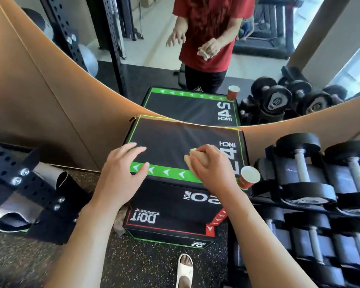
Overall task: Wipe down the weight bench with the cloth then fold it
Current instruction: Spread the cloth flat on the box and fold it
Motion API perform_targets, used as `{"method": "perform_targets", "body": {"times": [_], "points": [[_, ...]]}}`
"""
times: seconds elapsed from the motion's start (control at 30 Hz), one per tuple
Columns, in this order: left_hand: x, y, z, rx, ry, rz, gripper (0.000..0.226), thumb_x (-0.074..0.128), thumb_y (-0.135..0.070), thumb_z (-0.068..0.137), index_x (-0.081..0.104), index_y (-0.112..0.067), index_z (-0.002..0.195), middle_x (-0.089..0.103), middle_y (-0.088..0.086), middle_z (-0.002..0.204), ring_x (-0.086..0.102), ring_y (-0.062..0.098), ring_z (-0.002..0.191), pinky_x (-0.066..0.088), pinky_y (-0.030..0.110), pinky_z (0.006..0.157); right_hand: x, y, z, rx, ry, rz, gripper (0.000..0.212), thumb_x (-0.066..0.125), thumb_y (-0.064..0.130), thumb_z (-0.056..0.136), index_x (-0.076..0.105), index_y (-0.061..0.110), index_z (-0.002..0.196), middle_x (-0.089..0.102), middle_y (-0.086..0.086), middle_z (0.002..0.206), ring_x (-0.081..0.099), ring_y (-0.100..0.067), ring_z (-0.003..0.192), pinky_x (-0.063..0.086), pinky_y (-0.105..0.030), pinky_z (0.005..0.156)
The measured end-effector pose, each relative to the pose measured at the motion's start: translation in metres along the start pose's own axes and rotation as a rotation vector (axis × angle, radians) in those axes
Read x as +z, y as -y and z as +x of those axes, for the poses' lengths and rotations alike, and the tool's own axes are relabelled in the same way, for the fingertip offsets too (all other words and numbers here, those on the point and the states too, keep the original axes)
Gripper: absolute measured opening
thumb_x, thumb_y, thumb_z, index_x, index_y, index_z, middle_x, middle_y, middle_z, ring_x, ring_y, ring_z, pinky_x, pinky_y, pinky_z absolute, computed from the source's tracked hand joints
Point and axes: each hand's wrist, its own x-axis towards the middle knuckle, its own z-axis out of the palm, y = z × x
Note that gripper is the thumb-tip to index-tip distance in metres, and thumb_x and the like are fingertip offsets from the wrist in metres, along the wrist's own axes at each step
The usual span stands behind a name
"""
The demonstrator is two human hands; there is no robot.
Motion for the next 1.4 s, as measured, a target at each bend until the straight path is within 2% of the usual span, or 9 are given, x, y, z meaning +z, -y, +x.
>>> {"method": "perform_targets", "body": {"times": [0.1,0.23,0.37,0.47,0.53,0.67,1.07,1.27,1.4], "points": [[0.011,0.002,0.02,0.013,0.0,0.001,0.044,0.068,-0.032,0.095,0.062,-0.028,0.139,0.052,-0.007,0.148,0.04,0.016,0.139,0.032,0.034,0.116,0.004,-0.009,0.017,0.011,-0.009,-0.005,0.023,0.067,0.051,0.084,0.061,0.031,0.095,0.063,0.017,0.099,0.062,-0.008,0.086,0.054,-0.036,0.079],[0.029,-0.001,0.051,0.011,0.029,0.002,0.044,0.067,-0.033,0.096,0.061,-0.03,0.14,0.05,-0.01,0.149,0.038,0.013,0.14,0.034,0.036,0.117,0.009,-0.025,0.043,0.012,0.004,0.005,0.021,0.067,0.05,0.085,0.062,0.032,0.095,0.063,0.018,0.099,0.062,-0.005,0.086,0.053,-0.034,0.078],[0.049,-0.006,0.088,0.014,0.053,0.011,0.044,0.067,-0.034,0.096,0.061,-0.032,0.14,0.05,-0.012,0.149,0.035,0.008,0.14,0.033,0.033,0.117,0.011,-0.041,0.074,0.011,0.037,-0.013,0.024,0.067,0.054,0.087,0.061,0.032,0.096,0.062,0.02,0.1,0.06,-0.003,0.083,0.046,-0.025,0.07],[0.064,-0.01,0.11,0.011,0.068,0.036,0.044,0.067,-0.034,0.096,0.061,-0.033,0.14,0.05,-0.012,0.15,0.036,0.008,0.141,0.034,0.032,0.117,0.019,-0.053,0.097,0.004,0.057,0.014,0.026,0.065,0.055,0.086,0.061,0.031,0.095,0.061,0.02,0.098,0.06,-0.003,0.082,0.049,-0.027,0.073],[0.072,-0.01,0.125,0.001,0.075,0.041,0.045,0.068,-0.034,0.095,0.061,-0.034,0.139,0.05,-0.013,0.149,0.035,0.006,0.14,0.039,0.036,0.116,0.027,-0.063,0.114,0.009,0.088,0.033,0.024,0.065,0.054,0.086,0.06,0.032,0.095,0.061,0.019,0.098,0.061,-0.004,0.082,0.052,-0.03,0.076],[0.086,-0.005,0.146,-0.024,0.089,0.057,0.045,0.068,-0.035,0.094,0.06,-0.036,0.139,0.049,-0.015,0.149,0.034,0.004,0.14,0.052,0.042,0.103,0.041,-0.077,0.141,0.012,0.127,0.055,0.022,0.063,0.053,0.087,0.06,0.033,0.096,0.062,0.02,0.098,0.062,-0.005,0.083,0.053,-0.031,0.077],[0.141,0.023,0.176,-0.008,0.162,0.045,0.043,0.068,-0.033,0.095,0.062,-0.035,0.137,0.05,-0.017,0.147,0.036,0.002,0.139,0.036,0.031,0.116,0.081,-0.11,0.168,0.109,0.161,0.088,0.024,0.06,0.057,0.088,0.056,0.034,0.097,0.06,0.023,0.104,0.061,-0.002,0.085,0.049,-0.023,0.076],[0.172,0.036,0.186,0.028,0.236,0.006,0.045,0.068,-0.035,0.095,0.06,-0.037,0.139,0.048,-0.021,0.147,0.035,-0.001,0.14,0.035,0.028,0.117,0.099,-0.116,0.165,0.134,0.21,0.094,0.031,0.054,0.063,0.088,0.052,0.041,0.11,0.055,0.024,0.112,0.059,0.002,0.093,0.049,-0.022,0.079],[0.187,0.047,0.189,0.06,0.302,0.002,0.045,0.069,-0.036,0.093,0.061,-0.036,0.137,0.05,-0.02,0.146,0.038,0.003,0.138,0.038,0.032,0.116,0.113,-0.119,0.162,0.147,0.27,0.062,0.032,0.061,0.054,0.09,0.052,0.04,0.118,0.052,0.022,0.117,0.059,0.0,0.097,0.052,-0.03,0.085]]}}
